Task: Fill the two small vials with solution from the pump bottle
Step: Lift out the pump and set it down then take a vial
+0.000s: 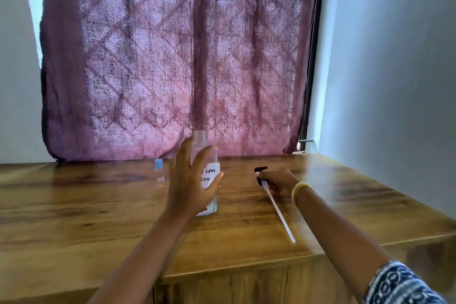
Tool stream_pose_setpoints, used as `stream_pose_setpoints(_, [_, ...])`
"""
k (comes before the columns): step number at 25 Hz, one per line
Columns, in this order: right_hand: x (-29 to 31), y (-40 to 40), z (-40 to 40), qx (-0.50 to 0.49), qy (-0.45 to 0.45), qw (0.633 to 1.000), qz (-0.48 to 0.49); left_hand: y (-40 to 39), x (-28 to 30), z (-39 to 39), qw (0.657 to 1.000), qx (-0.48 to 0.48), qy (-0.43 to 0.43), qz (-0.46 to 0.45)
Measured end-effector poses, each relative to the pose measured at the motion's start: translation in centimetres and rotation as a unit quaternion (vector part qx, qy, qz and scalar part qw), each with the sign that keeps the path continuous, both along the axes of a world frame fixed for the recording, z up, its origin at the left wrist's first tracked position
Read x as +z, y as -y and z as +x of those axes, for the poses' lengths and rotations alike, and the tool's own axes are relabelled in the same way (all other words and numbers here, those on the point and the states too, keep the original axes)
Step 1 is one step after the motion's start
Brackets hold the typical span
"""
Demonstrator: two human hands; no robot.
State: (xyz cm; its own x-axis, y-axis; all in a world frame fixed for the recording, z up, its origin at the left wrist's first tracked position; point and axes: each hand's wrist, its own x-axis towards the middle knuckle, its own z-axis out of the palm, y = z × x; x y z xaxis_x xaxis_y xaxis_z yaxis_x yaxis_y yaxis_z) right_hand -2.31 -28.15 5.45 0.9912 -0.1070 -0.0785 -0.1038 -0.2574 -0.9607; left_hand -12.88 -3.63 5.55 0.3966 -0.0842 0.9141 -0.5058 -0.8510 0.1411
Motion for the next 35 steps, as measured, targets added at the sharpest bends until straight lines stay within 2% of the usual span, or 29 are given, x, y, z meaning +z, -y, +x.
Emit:
stream_pose_setpoints(2, [-0.8, -0.2, 0.9, -0.014, 0.009, 0.999, -0.039, -0.5, -0.8, 0.5, 1.0, -0.011, -0.011, -0.019])
stream_pose_setpoints(7, [-0.7, -0.1, 2.9, -0.007, 0.03, 0.973, -0.228, -1.0, -2.0, 1.4, 0.998, -0.042, -0.005, -0.046])
stream_pose_setpoints(10, [-0.5, 0.1, 3.3, 0.005, 0.033, 0.966, -0.256, -1.3, -2.6, 1.5, 0.996, -0.064, -0.022, -0.065])
stream_pose_setpoints(14, [-0.2, -0.4, 1.9, -0.057, 0.076, 0.954, -0.285, -1.0, -2.8, 1.0, 0.983, -0.101, -0.048, -0.147])
stream_pose_setpoints(16, [0.1, -1.5, 0.3, -0.07, 0.15, 0.959, -0.231, -1.1, -2.9, 1.0, 0.966, -0.133, -0.066, -0.211])
stream_pose_setpoints(18, [0.2, -3.6, -2.0, -0.003, 0.195, 0.977, -0.091, -1.1, -3.0, 0.8, 0.942, -0.155, -0.113, -0.275])
stream_pose_setpoints(20, [-0.4, -5.9, -4.4, 0.125, 0.151, 0.98, 0.02, -1.2, -3.1, 0.8, 0.929, -0.161, -0.14, -0.301])
stream_pose_setpoints(21, [-0.9, -7.0, -5.4, 0.187, 0.127, 0.973, 0.039, -1.2, -3.2, 0.9, 0.925, -0.16, -0.148, -0.31])
stream_pose_setpoints(23, [-2.2, -8.3, -6.8, 0.268, 0.133, 0.954, -0.005, -1.4, -3.3, 1.2, 0.915, -0.143, -0.174, -0.336])
stream_pose_setpoints(25, [-3.2, -9.1, -7.2, 0.29, 0.17, 0.94, -0.058, -1.7, -3.5, 1.5, 0.907, -0.125, -0.192, -0.352])
stream_pose_setpoints(31, [-4.0, -8.2, -5.7, 0.213, 0.201, 0.954, -0.065, -1.2, -3.8, 1.8, 0.928, -0.139, -0.179, -0.297])
stream_pose_setpoints(35, [-4.2, -6.0, -4.4, 0.169, 0.202, 0.961, -0.079, 0.9, -3.7, 3.1, 0.916, -0.181, -0.249, -0.257])
